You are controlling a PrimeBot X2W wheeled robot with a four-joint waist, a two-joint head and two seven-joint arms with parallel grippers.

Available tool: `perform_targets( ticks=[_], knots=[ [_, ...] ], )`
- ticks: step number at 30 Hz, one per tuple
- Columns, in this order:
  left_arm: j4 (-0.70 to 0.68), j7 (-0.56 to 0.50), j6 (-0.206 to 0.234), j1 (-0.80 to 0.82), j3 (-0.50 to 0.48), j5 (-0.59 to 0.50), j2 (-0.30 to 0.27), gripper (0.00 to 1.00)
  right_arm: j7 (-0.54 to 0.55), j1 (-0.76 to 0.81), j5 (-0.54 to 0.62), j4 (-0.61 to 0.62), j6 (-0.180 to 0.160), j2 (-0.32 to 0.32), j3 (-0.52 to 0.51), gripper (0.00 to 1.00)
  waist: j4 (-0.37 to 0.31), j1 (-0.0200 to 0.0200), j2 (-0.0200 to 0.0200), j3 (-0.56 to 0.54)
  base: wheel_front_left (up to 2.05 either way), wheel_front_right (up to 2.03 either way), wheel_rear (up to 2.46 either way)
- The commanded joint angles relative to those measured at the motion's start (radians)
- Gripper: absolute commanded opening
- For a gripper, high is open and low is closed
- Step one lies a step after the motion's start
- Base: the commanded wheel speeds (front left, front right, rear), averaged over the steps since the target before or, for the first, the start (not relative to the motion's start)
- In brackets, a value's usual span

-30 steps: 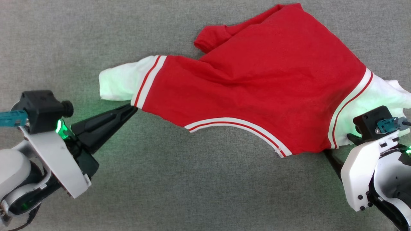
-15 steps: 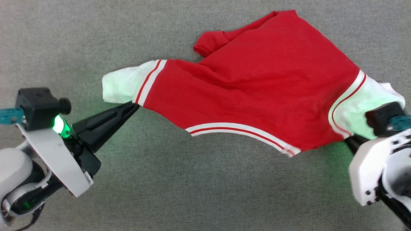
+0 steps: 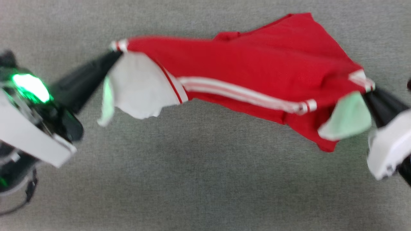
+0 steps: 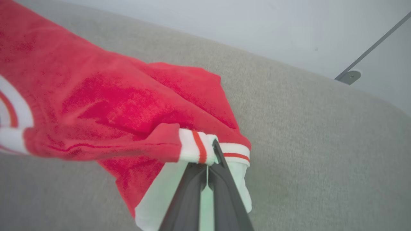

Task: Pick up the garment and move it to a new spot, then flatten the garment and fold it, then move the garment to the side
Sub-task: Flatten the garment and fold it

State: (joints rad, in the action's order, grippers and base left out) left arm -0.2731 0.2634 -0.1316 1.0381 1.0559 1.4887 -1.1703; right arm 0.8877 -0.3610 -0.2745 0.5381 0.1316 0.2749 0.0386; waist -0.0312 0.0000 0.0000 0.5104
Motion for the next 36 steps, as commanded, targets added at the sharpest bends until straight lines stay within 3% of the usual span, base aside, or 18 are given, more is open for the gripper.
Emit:
perform_targets(
  ticks=[1, 6, 7, 11, 12, 15, 22, 25, 28, 32, 36],
  knots=[
    [0.005, 0.000, 0.002, -0.009, -0.005, 0.003, 0.004, 0.00, -0.005, -0.017, 0.009, -0.003, -0.002, -0.006, 0.001, 0.00, 0.009, 0.0000, 0.0000, 0.012, 0.00, 0.00, 0.00],
    [0.072, -0.005, 0.002, 0.046, -0.079, 0.054, 0.031, 0.00, -0.038, -0.242, 0.054, -0.123, -0.002, -0.084, 0.021, 0.00, 0.022, 0.0000, 0.0000, 0.052, 0.00, 0.00, 0.00],
    [0.125, -0.032, 0.002, 0.104, -0.106, 0.081, 0.050, 0.00, -0.054, -0.375, 0.063, -0.188, -0.002, -0.136, 0.002, 0.00, 0.023, 0.0000, 0.0000, 0.072, 0.00, 0.00, 0.00],
    [0.291, -0.110, 0.002, 0.260, -0.183, 0.126, 0.112, 0.00, -0.099, -0.650, 0.128, -0.338, -0.002, -0.193, -0.030, 0.00, 0.026, 0.0000, 0.0000, 0.106, 0.00, 0.00, 0.00],
    [0.291, -0.110, 0.002, 0.260, -0.183, 0.126, 0.112, 0.00, -0.099, -0.650, 0.128, -0.338, -0.002, -0.193, -0.030, 0.00, 0.026, 0.0000, 0.0000, 0.106, 0.00, 0.00, 0.00],
    [0.434, -0.153, 0.002, 0.403, -0.239, 0.114, 0.162, 0.00, -0.163, -0.865, 0.204, -0.450, -0.002, -0.214, -0.065, 0.00, 0.024, 0.0000, 0.0000, 0.125, 0.00, 0.00, 0.00],
    [0.689, -0.153, 0.002, 0.692, -0.319, 0.063, 0.274, 0.00, -0.391, -1.226, 0.320, -0.699, -0.002, -0.222, -0.155, 0.00, 0.024, 0.0000, 0.0000, 0.111, 0.00, 0.00, 0.00],
    [0.729, -0.154, 0.002, 0.727, -0.339, 0.091, 0.310, 0.00, -0.449, -1.272, 0.335, -0.798, -0.003, -0.221, -0.161, 0.00, 0.023, 0.0000, 0.0000, 0.090, 0.00, 0.00, 0.00],
    [0.708, -0.170, 0.002, 0.665, -0.324, 0.103, 0.304, 0.00, -0.481, -1.244, 0.354, -0.850, -0.002, -0.222, -0.148, 0.00, 0.026, 0.0000, 0.0000, 0.075, 0.00, 0.00, 0.00],
    [0.613, -0.167, 0.002, 0.490, -0.306, 0.144, 0.277, 0.00, -0.472, -1.105, 0.355, -0.850, -0.002, -0.221, -0.106, 0.00, 0.024, 0.0000, 0.0000, 0.052, 0.00, 0.00, 0.00],
    [0.472, -0.138, 0.002, 0.249, -0.278, 0.164, 0.217, 0.00, -0.410, -0.883, 0.287, -0.761, -0.002, -0.161, -0.019, 0.00, 0.014, 0.0000, 0.0000, 0.029, 0.00, 0.00, 0.00]
  ],
)
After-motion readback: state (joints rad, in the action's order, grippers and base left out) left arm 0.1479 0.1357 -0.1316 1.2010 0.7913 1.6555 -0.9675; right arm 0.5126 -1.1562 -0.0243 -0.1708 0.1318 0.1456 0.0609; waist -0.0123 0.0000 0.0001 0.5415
